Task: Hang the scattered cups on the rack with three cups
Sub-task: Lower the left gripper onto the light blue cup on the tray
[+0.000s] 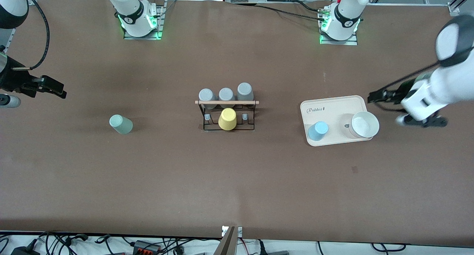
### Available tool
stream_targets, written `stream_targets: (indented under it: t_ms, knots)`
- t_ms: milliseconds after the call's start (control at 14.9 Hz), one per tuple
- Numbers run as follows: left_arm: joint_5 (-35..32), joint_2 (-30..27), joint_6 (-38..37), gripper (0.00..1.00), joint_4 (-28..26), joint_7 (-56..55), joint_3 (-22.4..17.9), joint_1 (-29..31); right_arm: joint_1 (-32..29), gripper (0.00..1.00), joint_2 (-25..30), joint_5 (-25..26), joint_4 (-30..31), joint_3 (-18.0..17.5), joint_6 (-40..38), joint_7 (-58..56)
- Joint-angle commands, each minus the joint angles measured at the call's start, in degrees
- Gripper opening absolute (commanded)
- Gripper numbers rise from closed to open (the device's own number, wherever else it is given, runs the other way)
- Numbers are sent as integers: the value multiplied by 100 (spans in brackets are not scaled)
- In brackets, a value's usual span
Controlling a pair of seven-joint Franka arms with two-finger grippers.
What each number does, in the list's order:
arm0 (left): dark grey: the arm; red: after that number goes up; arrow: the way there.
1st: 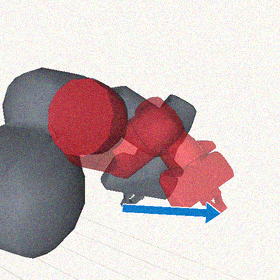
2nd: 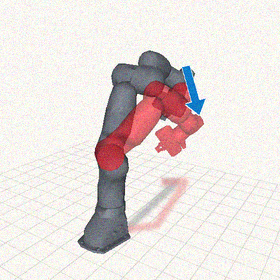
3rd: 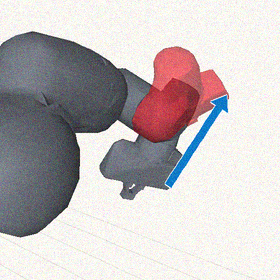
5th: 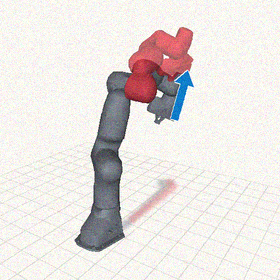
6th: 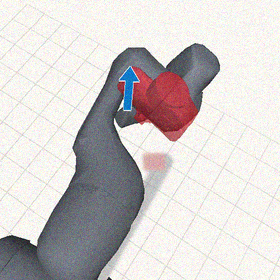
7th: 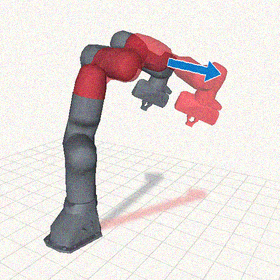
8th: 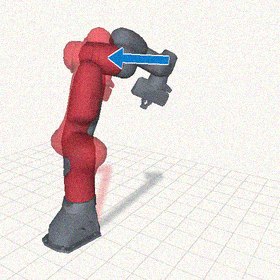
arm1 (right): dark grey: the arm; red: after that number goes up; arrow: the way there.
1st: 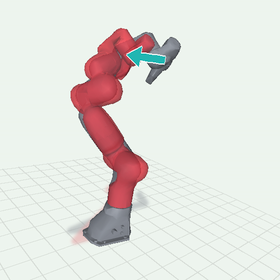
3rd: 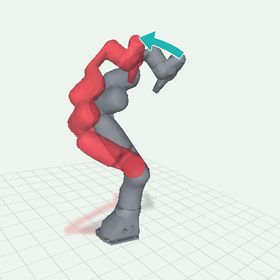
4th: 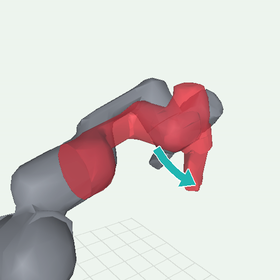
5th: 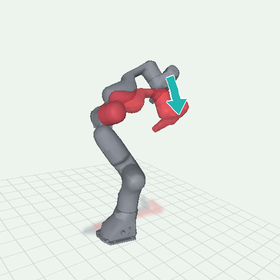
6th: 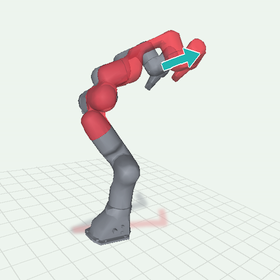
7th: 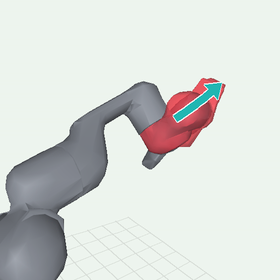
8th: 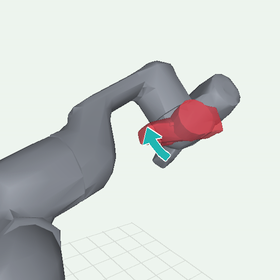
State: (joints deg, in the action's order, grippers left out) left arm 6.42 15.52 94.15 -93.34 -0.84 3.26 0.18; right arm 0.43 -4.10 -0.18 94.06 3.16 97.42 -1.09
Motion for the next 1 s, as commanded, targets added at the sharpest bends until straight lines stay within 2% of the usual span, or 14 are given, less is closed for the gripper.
stream_targets:
  t_ms: [0, 468, 669, 937]
  knots:
    - [35, 670, 165, 100, 185, -3, -1, -194, 10, 100, 41, -88, 68, 1, 40, -85]
    - [35, 1401, 1061, 100, 35, -451, -1, -676, -16, 100, -65, -114, -20, 9, 49, -33]
    - [8, 1507, 1350, 100, -26, -776, -10, -1002, -16, 100, -65, -123, -29, 9, 5, -32]
    - [-44, 1630, 1737, 100, -333, -786, -27, -1020, -8, 100, -65, -123, -20, 1, 49, -41]
